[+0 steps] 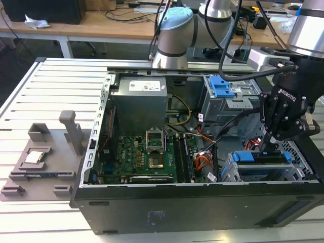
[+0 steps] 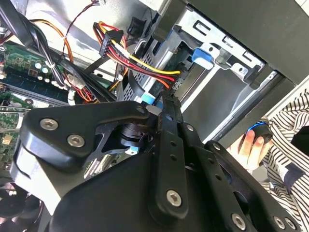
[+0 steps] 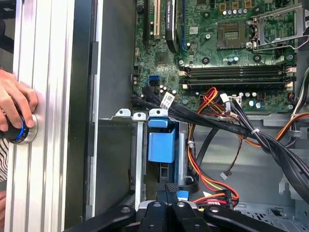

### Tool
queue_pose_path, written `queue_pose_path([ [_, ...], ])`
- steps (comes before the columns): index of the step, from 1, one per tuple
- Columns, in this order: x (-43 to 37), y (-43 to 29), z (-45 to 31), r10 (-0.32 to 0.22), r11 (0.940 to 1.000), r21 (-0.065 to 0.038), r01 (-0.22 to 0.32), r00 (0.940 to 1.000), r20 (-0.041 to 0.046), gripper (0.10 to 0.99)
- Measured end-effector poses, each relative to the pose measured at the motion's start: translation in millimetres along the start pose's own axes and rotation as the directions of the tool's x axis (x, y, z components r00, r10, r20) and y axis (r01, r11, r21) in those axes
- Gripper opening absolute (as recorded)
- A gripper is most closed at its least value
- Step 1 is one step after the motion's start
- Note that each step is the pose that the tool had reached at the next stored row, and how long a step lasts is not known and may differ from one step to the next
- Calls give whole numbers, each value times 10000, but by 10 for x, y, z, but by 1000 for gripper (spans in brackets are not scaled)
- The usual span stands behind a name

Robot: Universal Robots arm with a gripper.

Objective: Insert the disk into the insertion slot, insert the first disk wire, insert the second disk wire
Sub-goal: 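Insert the second disk wire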

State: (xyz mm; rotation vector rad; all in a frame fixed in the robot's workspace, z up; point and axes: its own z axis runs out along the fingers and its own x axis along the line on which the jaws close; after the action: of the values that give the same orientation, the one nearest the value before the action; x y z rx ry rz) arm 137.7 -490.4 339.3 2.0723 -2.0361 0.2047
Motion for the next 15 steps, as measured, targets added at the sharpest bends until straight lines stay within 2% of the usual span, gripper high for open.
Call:
queue_pose_path([
  [8, 4, -48, -2, -14, 10000, 3, 14, 10000, 2, 106],
  [10, 20, -45, -63, -14, 10000, 4, 14, 10000, 2, 106],
  [11, 22, -45, -68, -15, 10000, 4, 15, 10000, 4, 106],
  [15, 13, -47, -35, -21, 10000, -9, 22, 10000, 52, 106],
])
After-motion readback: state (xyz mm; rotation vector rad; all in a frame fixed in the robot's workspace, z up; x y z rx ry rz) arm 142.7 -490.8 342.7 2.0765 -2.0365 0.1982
